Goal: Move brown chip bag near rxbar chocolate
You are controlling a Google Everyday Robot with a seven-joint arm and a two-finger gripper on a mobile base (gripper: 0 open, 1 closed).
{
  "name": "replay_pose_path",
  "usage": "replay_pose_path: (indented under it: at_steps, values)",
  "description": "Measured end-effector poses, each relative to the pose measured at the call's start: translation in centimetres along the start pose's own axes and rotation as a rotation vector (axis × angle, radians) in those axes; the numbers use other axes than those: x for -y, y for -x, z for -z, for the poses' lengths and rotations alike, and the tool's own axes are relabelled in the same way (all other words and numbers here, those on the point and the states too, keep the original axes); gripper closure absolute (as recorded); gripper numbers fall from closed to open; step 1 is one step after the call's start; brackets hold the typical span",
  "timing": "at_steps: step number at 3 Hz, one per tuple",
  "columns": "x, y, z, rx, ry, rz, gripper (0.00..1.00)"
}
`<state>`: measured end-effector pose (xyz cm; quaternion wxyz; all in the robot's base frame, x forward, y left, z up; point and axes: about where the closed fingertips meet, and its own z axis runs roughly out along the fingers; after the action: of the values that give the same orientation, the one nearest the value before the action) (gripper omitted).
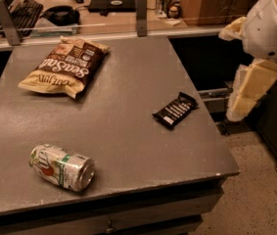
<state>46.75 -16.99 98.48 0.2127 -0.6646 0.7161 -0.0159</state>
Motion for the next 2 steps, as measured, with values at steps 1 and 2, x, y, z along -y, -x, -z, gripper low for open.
replay_pose_path:
  at_steps: [1,2]
  values:
    - [4.1,6.0,-3.0,0.108,-0.016,0.048,0.00]
    - [7.1,12.8,-6.9,0.207,-0.004,0.087,0.00]
